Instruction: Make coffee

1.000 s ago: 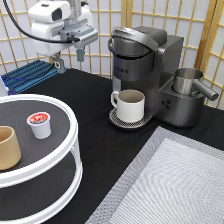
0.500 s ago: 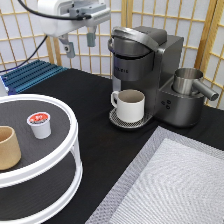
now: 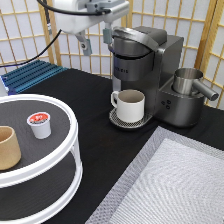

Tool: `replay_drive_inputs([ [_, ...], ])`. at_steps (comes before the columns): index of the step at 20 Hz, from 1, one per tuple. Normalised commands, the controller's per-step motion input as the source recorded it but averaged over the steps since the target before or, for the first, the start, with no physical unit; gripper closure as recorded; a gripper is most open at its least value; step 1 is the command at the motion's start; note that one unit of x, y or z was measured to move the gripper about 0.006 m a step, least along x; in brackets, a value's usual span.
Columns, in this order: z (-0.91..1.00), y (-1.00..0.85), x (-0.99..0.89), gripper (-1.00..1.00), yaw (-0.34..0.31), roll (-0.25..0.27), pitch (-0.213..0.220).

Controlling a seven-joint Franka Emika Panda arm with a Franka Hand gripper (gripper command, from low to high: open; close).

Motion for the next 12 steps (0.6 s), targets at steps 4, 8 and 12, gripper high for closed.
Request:
replay_drive_inputs([
  [4, 0.21, 0.04, 0.59, -1.0, 0.014, 0.17, 0.103],
  [8, 0.26, 0.11, 0.37, -1.0, 0.008, 0.119, 0.099],
  [12, 0.41, 0.28, 0.23, -1.0, 0.017, 0.019, 0.088],
])
